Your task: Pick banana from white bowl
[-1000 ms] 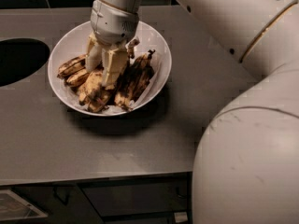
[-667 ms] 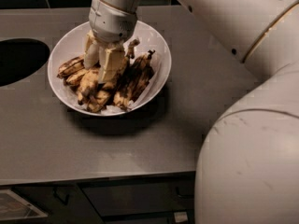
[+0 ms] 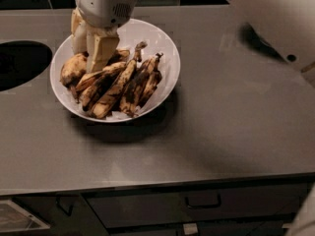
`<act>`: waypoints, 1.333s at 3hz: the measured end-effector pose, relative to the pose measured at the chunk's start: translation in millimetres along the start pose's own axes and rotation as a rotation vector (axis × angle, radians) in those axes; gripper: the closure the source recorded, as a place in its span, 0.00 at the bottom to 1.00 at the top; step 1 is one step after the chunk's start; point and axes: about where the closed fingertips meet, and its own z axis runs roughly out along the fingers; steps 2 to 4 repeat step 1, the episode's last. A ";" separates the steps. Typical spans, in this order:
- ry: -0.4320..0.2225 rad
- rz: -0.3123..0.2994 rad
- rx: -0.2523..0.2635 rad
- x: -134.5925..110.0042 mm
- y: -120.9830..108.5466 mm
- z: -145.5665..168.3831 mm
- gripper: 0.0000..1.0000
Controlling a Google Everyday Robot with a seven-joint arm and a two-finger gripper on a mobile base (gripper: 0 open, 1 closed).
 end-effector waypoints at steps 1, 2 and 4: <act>0.038 -0.021 0.095 -24.2 -10.2 -22.5 1.00; 0.038 -0.021 0.095 -24.2 -10.2 -22.5 1.00; 0.038 -0.021 0.095 -24.2 -10.2 -22.5 1.00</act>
Offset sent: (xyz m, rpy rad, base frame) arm 0.0000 0.0000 0.0000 0.0000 0.0000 0.0000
